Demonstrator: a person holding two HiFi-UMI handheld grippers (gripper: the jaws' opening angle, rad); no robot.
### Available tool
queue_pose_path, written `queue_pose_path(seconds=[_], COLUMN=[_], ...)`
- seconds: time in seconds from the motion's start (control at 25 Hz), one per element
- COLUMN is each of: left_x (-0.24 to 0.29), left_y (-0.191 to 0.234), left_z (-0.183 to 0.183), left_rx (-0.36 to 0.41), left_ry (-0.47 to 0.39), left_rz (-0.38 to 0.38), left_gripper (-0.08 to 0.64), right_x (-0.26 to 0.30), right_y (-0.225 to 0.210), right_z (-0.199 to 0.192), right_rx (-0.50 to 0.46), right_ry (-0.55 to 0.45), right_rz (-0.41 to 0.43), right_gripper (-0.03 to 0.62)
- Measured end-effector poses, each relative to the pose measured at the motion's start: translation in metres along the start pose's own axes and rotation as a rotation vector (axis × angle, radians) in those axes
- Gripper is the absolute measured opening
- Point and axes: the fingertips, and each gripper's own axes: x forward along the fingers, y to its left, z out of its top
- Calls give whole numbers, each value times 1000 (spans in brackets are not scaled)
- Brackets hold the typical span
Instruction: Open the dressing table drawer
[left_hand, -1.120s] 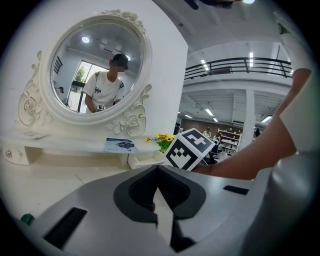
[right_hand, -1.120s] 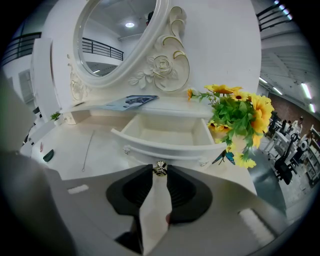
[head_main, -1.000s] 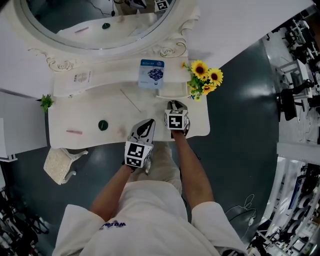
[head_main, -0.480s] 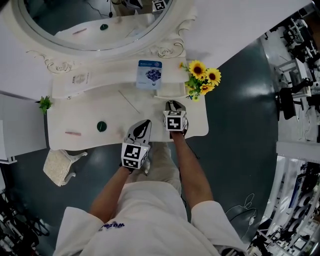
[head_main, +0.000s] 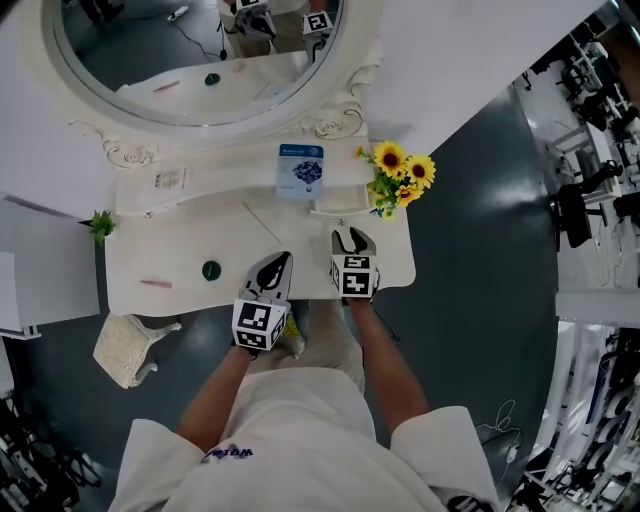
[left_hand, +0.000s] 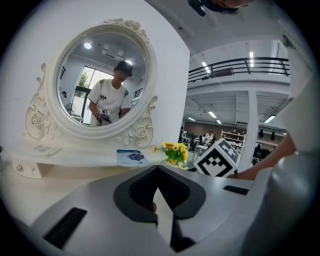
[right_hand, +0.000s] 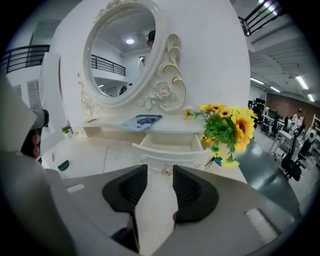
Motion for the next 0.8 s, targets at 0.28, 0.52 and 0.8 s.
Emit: queue_pose_path(seconds=[0.28, 0.52, 0.8], left_x=[-31, -59, -113], left_y=[22, 45, 91], left_z=[42, 67, 80], left_rx=[25, 14, -13], left_ry=[-39, -87, -125], left_rz=[35, 93, 218], left_gripper=[9, 8, 8], right_x=[-65, -115, -156], right_y=[22, 49, 89], right_z=[38, 87, 140], right_rx=[-45, -39, -59], right_ry=[-131, -275, -409], right_rz=[25, 32, 126], right_gripper=[107, 40, 11])
